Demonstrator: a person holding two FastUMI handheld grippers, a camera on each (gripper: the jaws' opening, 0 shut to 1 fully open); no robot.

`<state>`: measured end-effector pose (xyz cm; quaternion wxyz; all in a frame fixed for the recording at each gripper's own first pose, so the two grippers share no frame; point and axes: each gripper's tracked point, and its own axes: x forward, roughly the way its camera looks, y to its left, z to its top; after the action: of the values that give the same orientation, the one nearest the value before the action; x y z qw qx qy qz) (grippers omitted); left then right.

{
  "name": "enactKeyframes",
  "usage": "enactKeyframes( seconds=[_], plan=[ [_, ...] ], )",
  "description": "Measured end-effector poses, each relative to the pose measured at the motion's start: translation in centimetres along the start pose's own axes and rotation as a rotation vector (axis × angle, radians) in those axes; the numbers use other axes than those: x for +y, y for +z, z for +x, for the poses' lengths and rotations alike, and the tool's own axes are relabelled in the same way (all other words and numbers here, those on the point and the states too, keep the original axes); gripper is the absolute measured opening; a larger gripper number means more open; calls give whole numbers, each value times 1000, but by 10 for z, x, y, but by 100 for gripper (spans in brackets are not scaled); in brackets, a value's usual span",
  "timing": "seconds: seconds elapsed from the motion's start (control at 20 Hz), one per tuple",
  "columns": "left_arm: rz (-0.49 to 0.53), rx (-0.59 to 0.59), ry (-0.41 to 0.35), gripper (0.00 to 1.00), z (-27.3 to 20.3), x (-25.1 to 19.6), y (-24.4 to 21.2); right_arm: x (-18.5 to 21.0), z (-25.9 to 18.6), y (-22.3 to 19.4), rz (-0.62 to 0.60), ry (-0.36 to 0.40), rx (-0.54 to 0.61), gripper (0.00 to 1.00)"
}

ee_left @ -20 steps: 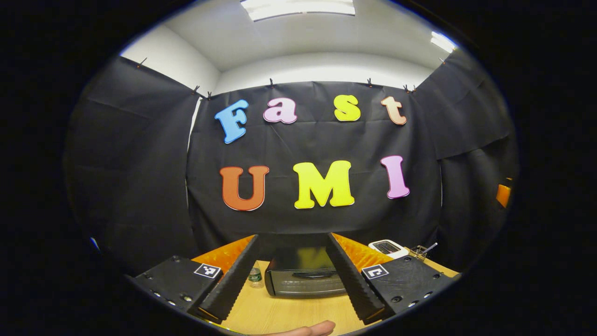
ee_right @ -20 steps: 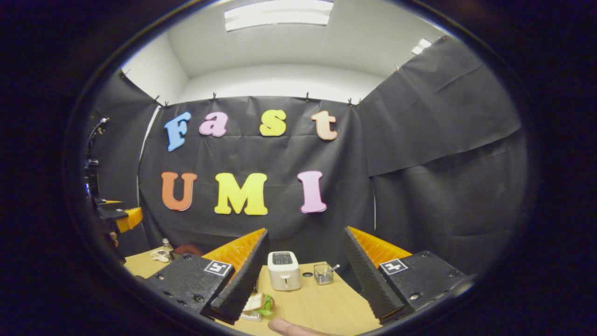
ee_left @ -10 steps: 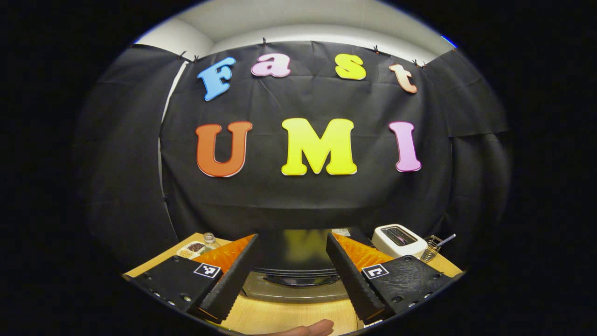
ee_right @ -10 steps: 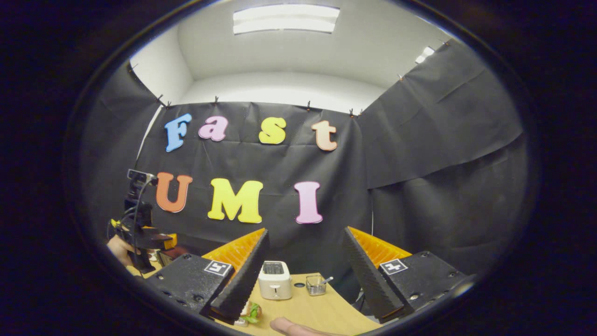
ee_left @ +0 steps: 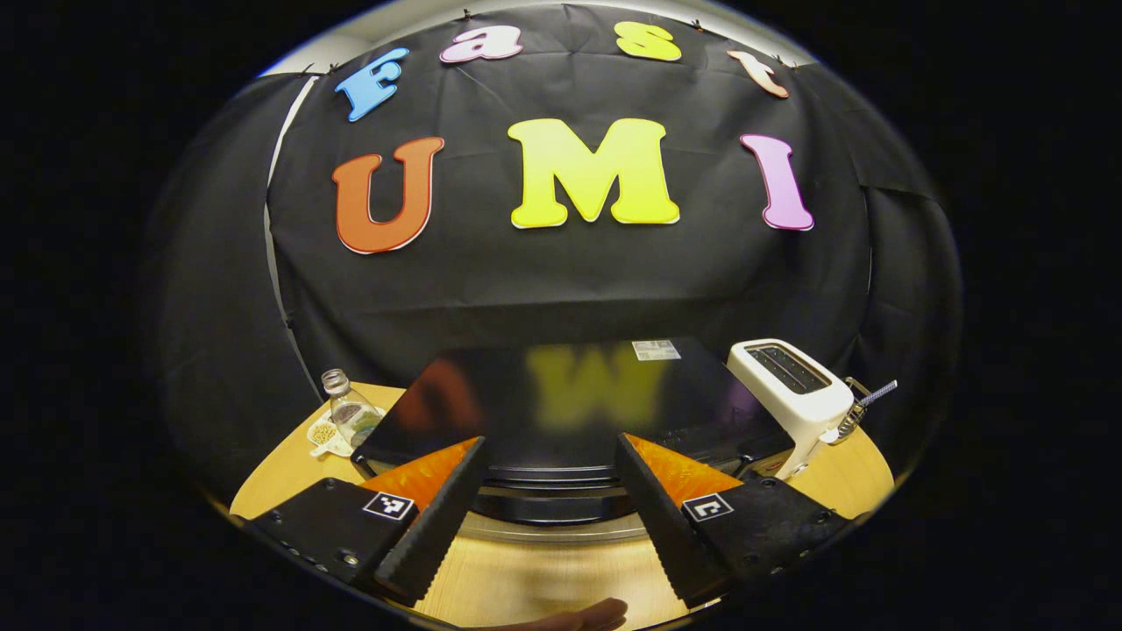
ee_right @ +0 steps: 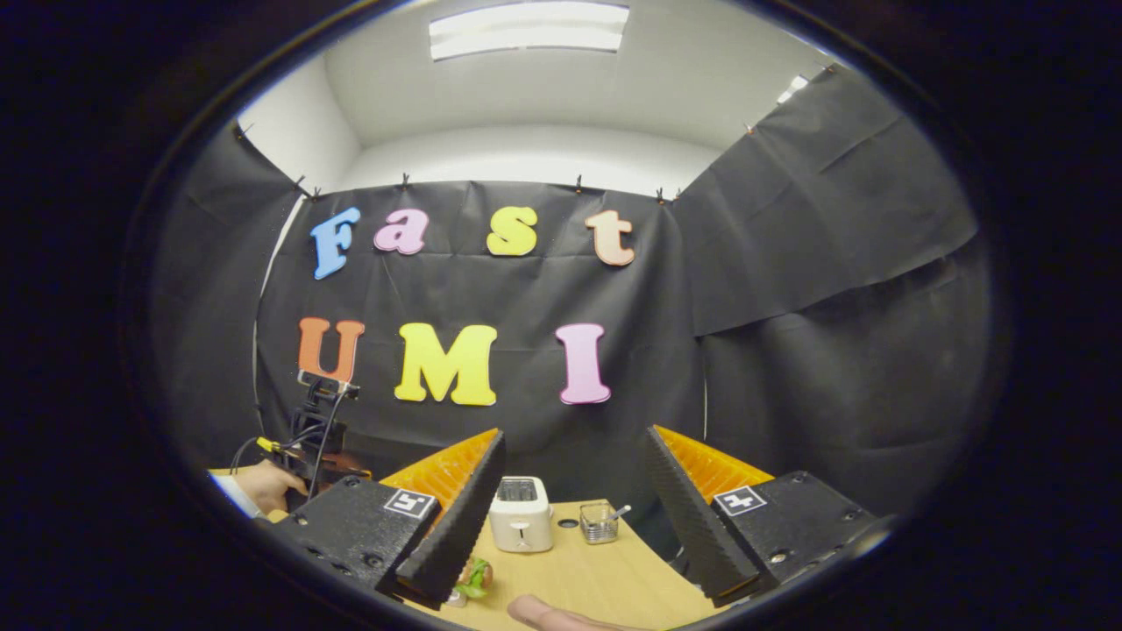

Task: Open the electric oven with the left hand, put the food in, and close the electric oven.

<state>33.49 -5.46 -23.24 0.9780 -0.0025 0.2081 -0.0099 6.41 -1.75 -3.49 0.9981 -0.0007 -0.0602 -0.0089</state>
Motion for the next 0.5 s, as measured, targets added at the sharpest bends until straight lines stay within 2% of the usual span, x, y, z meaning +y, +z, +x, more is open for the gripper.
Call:
enactKeyframes(
  seconds=[0.05,0.15,0.2,0.3,0.35,0.4,0.5],
  plan=[
    [-7,40,-16,95,1,-4,-10,-1,-1,-1,-1,-3,1,100],
    [-17,51,-33,97,1,-5,-12,-2,-4,-3,4,-1,6,100],
    [-19,87,-27,94,-4,-2,-18,-1,-5,-4,9,0,12,100],
    [-34,104,-36,97,-2,-4,-21,-2,-10,-5,14,3,22,100],
    [-38,106,-42,88,-10,-2,-21,-2,-12,-5,10,2,25,100],
    [-36,118,-47,97,-16,-2,-24,-3,-14,-4,5,0,24,90],
    [-11,133,-50,96,-27,-3,-32,-5,-20,1,6,-5,23,89]
  ],
)
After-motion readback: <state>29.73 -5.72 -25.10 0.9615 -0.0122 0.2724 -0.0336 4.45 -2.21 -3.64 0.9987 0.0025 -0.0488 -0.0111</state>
